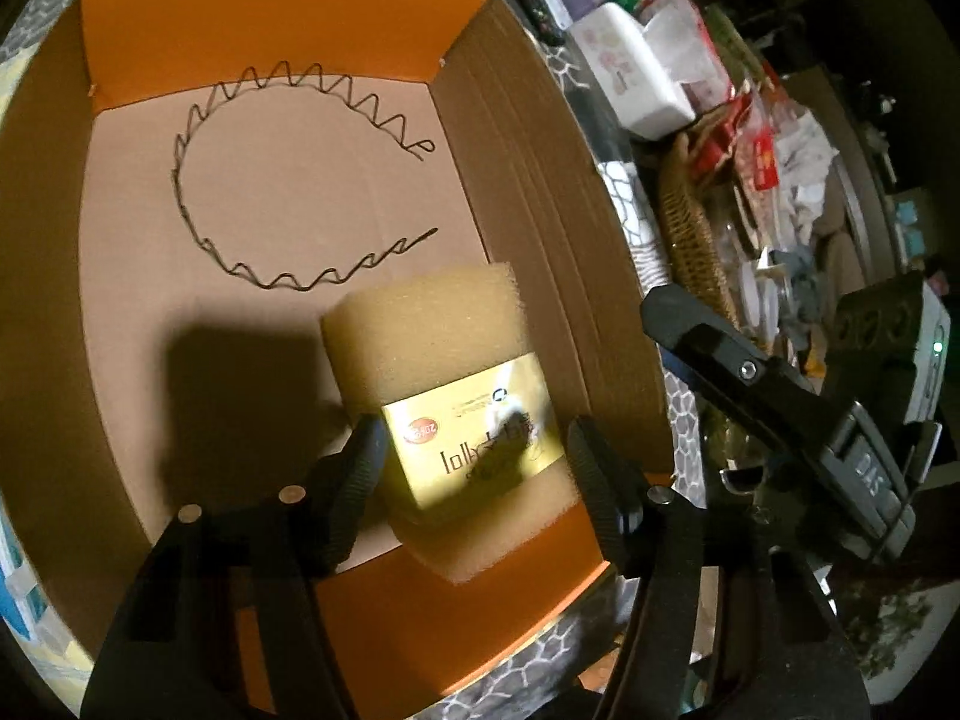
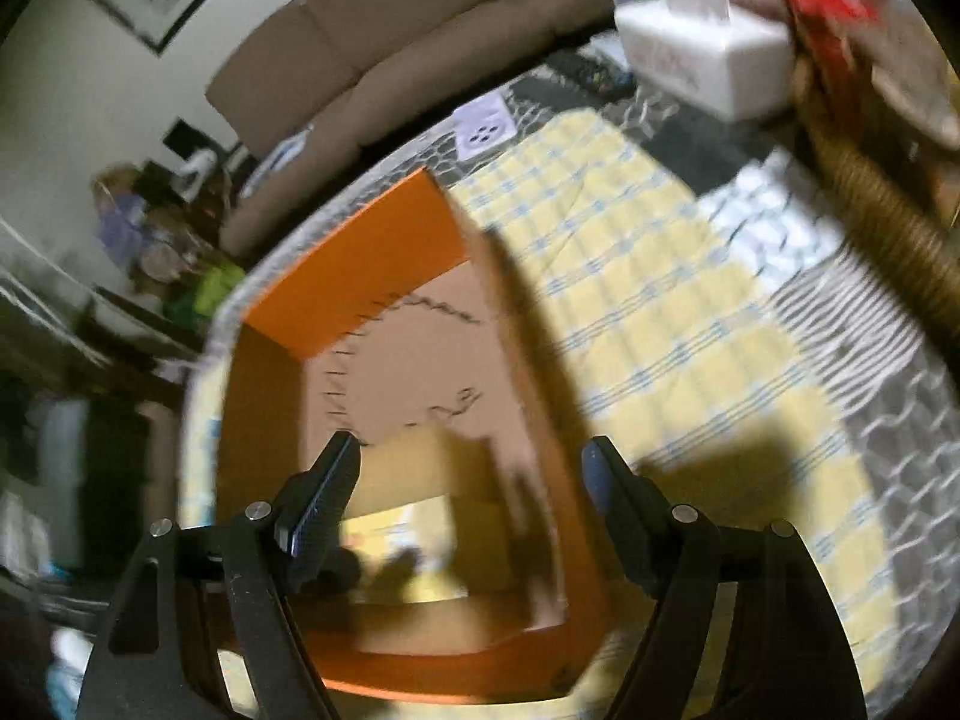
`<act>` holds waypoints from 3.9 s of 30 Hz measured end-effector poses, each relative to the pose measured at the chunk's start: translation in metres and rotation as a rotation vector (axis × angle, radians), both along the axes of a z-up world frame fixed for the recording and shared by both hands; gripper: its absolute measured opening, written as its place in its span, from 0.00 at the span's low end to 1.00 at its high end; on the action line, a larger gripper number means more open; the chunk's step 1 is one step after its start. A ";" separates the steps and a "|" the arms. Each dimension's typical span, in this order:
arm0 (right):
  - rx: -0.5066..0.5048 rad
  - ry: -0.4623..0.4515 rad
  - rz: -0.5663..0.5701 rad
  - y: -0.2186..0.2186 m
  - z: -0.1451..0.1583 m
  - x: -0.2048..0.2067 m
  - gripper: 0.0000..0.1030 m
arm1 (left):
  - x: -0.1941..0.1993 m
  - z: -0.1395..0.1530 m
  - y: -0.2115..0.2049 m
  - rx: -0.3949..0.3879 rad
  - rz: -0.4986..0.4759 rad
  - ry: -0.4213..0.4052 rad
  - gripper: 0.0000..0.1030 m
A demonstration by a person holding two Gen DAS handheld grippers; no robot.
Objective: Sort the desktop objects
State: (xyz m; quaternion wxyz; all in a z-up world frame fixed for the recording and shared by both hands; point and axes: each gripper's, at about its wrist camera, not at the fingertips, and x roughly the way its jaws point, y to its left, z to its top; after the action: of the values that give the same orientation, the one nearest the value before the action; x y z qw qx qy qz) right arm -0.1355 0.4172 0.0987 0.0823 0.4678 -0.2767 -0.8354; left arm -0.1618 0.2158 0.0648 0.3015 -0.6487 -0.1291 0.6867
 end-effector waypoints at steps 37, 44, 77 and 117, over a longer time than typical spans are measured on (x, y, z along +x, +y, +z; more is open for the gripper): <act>0.239 0.225 0.156 -0.135 0.079 0.029 0.84 | 0.069 0.084 -0.220 -0.112 0.359 0.333 0.99; 0.268 0.280 0.236 -0.198 0.092 0.043 0.84 | 0.098 0.063 -0.273 -0.192 0.407 0.394 0.99; 0.255 0.227 0.341 -0.262 0.054 0.039 0.63 | 0.111 -0.011 -0.206 -0.331 0.068 0.587 0.70; -0.310 0.128 0.530 -0.285 0.029 0.021 0.63 | 0.086 0.036 -0.331 0.342 0.492 0.435 0.16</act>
State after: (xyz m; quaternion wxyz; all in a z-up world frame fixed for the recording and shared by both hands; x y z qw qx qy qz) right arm -0.1142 0.1326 0.1277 0.3848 0.4518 -0.2635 -0.7605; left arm -0.0760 -0.1156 0.1008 0.2519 -0.3772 -0.3271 0.8290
